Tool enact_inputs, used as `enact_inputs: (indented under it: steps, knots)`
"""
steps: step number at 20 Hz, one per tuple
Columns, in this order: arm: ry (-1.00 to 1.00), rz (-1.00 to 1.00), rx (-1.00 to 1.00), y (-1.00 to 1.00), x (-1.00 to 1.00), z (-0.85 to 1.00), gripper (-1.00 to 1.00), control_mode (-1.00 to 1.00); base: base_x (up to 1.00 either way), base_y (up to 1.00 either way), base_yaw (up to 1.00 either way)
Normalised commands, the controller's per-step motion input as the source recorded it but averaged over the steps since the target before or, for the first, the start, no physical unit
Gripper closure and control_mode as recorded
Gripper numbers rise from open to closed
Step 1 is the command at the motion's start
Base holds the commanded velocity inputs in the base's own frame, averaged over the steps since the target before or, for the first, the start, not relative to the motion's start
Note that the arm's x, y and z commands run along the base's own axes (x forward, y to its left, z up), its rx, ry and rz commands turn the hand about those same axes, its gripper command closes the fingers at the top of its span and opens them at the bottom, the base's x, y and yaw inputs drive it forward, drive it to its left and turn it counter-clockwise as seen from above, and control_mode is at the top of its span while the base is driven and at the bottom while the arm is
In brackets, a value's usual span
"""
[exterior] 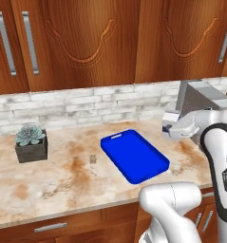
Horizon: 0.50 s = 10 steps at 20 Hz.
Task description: Take out the milk from the fridge and place it on the tray on the counter. Then take the sugar cube near the tray and place it in the tray.
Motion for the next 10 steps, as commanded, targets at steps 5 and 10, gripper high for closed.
enact_inputs:
  steps: [5, 10]
  knots:
    - [-0.01, 0.01, 0.00, 0.23, 0.39, -0.62, 1.00, -1.00, 0.00, 0.00, 0.00]
    - [-0.03, 0.04, 0.00, 0.37, 0.53, -0.67, 1.00, -1.00, 0.00, 0.00, 0.00]
